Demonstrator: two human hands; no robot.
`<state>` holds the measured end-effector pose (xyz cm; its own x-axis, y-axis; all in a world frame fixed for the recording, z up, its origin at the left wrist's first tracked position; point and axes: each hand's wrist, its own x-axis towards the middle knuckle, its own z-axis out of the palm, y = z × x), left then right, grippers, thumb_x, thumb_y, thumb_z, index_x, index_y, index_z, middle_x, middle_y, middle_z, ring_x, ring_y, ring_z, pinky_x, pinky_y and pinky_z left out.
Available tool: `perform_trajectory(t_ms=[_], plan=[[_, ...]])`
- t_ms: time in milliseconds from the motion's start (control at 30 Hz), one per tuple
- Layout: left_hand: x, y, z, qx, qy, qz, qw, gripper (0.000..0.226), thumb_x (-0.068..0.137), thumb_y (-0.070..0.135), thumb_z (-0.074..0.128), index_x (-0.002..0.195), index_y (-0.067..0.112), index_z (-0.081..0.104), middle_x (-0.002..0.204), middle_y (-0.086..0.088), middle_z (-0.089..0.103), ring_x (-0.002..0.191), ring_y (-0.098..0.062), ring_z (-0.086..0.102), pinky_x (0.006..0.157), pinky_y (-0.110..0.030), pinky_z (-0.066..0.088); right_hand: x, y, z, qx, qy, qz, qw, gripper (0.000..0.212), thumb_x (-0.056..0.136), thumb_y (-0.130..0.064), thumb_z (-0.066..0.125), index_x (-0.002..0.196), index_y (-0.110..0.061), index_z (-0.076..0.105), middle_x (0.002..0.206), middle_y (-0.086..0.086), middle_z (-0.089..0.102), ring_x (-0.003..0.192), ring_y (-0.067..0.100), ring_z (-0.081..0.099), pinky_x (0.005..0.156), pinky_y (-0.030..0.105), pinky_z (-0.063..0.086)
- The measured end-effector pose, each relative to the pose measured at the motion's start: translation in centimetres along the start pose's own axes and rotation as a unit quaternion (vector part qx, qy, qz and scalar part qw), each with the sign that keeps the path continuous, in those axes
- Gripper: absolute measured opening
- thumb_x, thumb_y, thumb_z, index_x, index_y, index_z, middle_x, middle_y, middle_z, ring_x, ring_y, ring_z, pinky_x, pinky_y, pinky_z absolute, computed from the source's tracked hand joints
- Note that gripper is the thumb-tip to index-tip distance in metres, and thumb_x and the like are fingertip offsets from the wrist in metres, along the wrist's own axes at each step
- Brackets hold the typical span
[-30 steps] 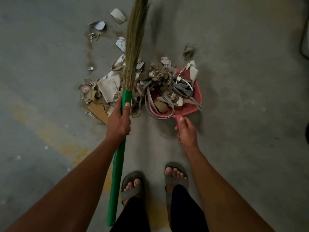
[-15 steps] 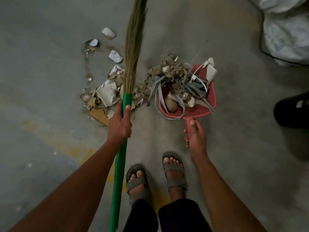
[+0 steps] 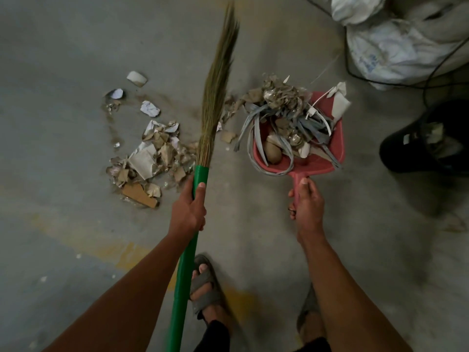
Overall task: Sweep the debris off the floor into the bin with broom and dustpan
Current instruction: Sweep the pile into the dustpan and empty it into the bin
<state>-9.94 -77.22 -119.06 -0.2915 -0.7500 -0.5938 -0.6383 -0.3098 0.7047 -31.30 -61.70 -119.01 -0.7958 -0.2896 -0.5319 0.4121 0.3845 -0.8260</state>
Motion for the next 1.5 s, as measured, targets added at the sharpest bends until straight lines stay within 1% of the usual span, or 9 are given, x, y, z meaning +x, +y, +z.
perform_trajectory(t_ms=[400, 700, 867, 1167, 1233, 1300, 1333, 1433, 1500], plan=[[-4.7, 4.3, 17.2, 0.024, -0.054, -0.014, 0.998, 0.05, 0.11, 0.05, 0.045, 0.156, 0.033, 0.041, 0.075, -0.014, 0.061, 0.051, -0.02, 0.058, 0.043, -0.029, 0.051, 5.4, -1.5, -16.6, 0.009, 0.045, 0.005, 0.999, 0.024, 0.112, -0.036, 0.048, 0.108, -0.026, 0.069, 0.08, 0.001, 0.058, 0.051, 0.01, 0.043, 0.043, 0.025, 0.032], [-8.3, 9.2, 29.4, 0.045, -0.106, -0.018, 0.993, 0.055, 0.11, 0.049, 0.044, 0.16, 0.027, 0.038, 0.076, -0.014, 0.059, 0.051, -0.017, 0.055, 0.042, -0.026, 0.05, 11.0, -4.8, -30.9, 0.034, 0.124, -0.005, 0.992, 0.026, 0.112, -0.036, 0.047, 0.103, -0.041, 0.072, 0.08, 0.003, 0.059, 0.05, 0.011, 0.041, 0.042, 0.022, 0.032], [-9.5, 11.2, 34.0, 0.07, -0.121, -0.011, 0.99, 0.053, 0.109, 0.05, 0.045, 0.158, 0.029, 0.04, 0.075, -0.014, 0.06, 0.049, -0.017, 0.056, 0.042, -0.029, 0.05, 14.0, -5.7, -37.6, 0.025, 0.18, -0.009, 0.983, 0.029, 0.111, -0.038, 0.047, 0.123, -0.025, 0.07, 0.081, 0.003, 0.061, 0.052, 0.013, 0.043, 0.044, 0.024, 0.034], [-9.5, 12.3, 37.8, 0.106, -0.131, -0.016, 0.986, 0.052, 0.109, 0.05, 0.045, 0.157, 0.031, 0.04, 0.075, -0.014, 0.061, 0.049, -0.019, 0.057, 0.043, -0.031, 0.052, 17.3, -7.0, -44.8, -0.078, 0.285, -0.004, 0.955, 0.038, 0.108, -0.048, 0.048, 0.126, -0.026, 0.073, 0.089, 0.0, 0.075, 0.067, 0.01, 0.064, 0.058, 0.033, 0.051], [-9.3, 12.3, 38.1, 0.107, -0.129, -0.022, 0.986, 0.052, 0.109, 0.05, 0.044, 0.158, 0.031, 0.039, 0.077, -0.014, 0.061, 0.05, -0.018, 0.057, 0.043, -0.031, 0.052, 17.8, -7.1, -45.3, -0.099, 0.296, -0.014, 0.95, 0.038, 0.109, -0.044, 0.048, 0.127, -0.022, 0.073, 0.095, 0.001, 0.077, 0.067, -0.005, 0.064, 0.065, 0.024, 0.053], [-9.2, 12.3, 38.4, 0.112, -0.129, -0.023, 0.985, 0.053, 0.11, 0.05, 0.044, 0.158, 0.031, 0.038, 0.078, -0.015, 0.062, 0.051, -0.019, 0.058, 0.044, -0.03, 0.052, 18.3, -7.3, -45.5, -0.128, 0.299, -0.023, 0.945, 0.038, 0.111, -0.041, 0.048, 0.127, -0.018, 0.073, 0.098, 0.002, 0.077, 0.066, -0.013, 0.062, 0.058, 0.005, 0.04], [-9.2, 12.3, 38.5, 0.115, -0.127, -0.025, 0.985, 0.053, 0.11, 0.05, 0.044, 0.159, 0.031, 0.038, 0.078, -0.015, 0.062, 0.052, -0.019, 0.058, 0.044, -0.03, 0.052, 18.5, -7.6, -45.5, -0.146, 0.302, -0.021, 0.942, 0.038, 0.111, -0.042, 0.048, 0.127, -0.018, 0.073, 0.098, 0.002, 0.078, 0.066, -0.012, 0.062, 0.057, 0.004, 0.037], [-9.1, 12.1, 38.9, 0.122, -0.118, -0.031, 0.985, 0.054, 0.109, 0.051, 0.045, 0.159, 0.032, 0.038, 0.076, -0.015, 0.062, 0.051, -0.02, 0.058, 0.043, -0.029, 0.051, 19.2, -8.3, -45.2, -0.209, 0.305, 0.009, 0.929, 0.038, 0.11, -0.049, 0.045, 0.124, -0.025, 0.07, 0.099, -0.002, 0.079, 0.083, 0.009, 0.066, 0.065, 0.026, 0.039], [-9.1, 11.9, 39.1, 0.121, -0.121, -0.029, 0.985, 0.052, 0.109, 0.05, 0.045, 0.158, 0.032, 0.04, 0.075, -0.014, 0.062, 0.05, -0.019, 0.058, 0.043, -0.03, 0.051, 19.7, -8.6, -45.0, -0.243, 0.306, 0.022, 0.92, 0.034, 0.11, -0.05, 0.043, 0.121, -0.029, 0.067, 0.102, -0.003, 0.078, 0.094, 0.019, 0.067, 0.069, 0.03, 0.037]])
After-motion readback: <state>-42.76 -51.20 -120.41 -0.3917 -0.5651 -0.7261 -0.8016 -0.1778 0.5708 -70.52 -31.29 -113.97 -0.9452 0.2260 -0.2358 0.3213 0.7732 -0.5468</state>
